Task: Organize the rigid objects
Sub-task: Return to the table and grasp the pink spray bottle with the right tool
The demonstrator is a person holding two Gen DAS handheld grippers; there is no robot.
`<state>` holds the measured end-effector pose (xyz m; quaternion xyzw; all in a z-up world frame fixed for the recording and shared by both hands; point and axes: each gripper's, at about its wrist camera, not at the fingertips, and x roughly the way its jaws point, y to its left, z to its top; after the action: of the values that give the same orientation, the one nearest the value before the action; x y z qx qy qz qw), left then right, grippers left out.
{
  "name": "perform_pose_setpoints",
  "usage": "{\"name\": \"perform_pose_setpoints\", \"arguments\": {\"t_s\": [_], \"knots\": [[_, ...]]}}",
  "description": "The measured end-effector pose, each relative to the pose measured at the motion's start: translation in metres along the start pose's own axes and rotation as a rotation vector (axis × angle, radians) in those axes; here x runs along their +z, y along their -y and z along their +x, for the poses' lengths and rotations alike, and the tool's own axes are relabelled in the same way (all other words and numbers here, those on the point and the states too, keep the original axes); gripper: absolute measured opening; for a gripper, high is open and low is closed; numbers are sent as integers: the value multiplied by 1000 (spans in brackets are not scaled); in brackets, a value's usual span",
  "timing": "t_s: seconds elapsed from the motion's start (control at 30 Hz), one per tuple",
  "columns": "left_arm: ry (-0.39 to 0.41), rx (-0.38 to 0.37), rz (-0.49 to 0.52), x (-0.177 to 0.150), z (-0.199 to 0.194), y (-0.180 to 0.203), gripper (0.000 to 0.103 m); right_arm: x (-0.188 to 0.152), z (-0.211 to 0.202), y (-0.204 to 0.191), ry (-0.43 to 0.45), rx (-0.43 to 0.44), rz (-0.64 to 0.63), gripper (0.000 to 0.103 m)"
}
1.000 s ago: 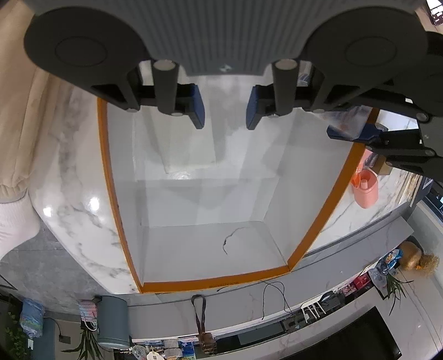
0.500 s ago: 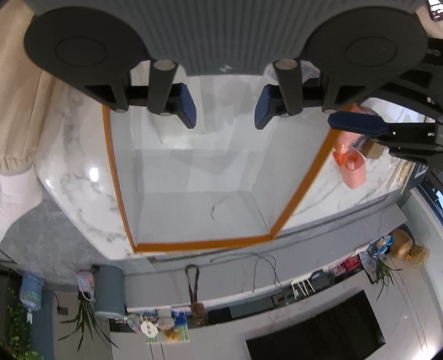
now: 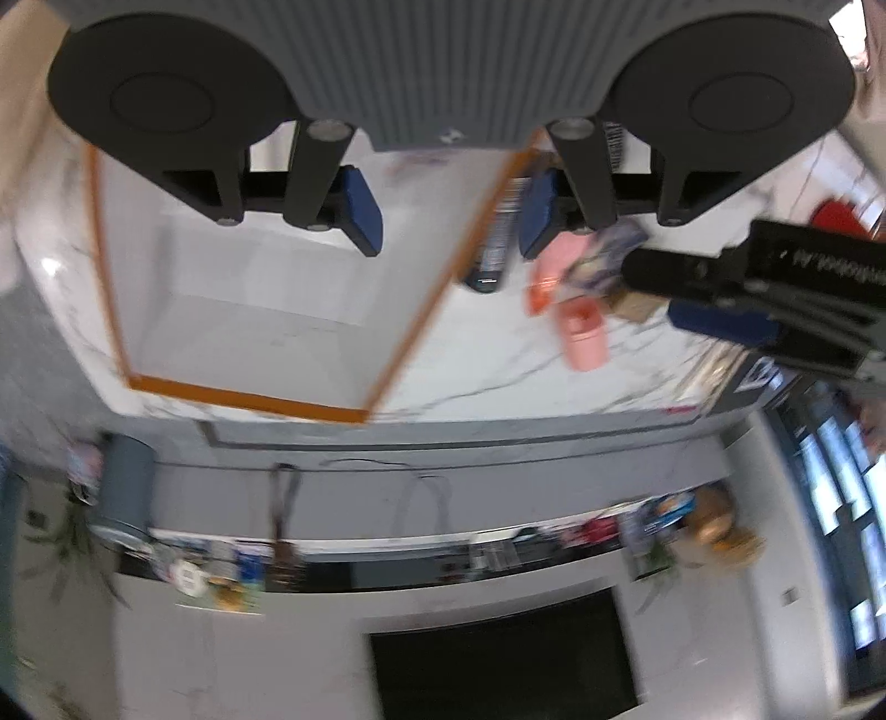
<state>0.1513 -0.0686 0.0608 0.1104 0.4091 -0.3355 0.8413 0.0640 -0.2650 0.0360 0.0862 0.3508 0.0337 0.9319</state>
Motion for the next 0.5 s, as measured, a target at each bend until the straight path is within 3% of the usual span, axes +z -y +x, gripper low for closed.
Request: {"name": "perform_pose_setpoints", "arguments": {"t_s": [0.3,0.5], "knots": [[-26,78,-99,-38,-8,-65,64,-2,33,-68,-86,88,-148,55],[-35,94,-110,-57,9,-92,64,2,74,-89,-176,77,-178,50]]}}
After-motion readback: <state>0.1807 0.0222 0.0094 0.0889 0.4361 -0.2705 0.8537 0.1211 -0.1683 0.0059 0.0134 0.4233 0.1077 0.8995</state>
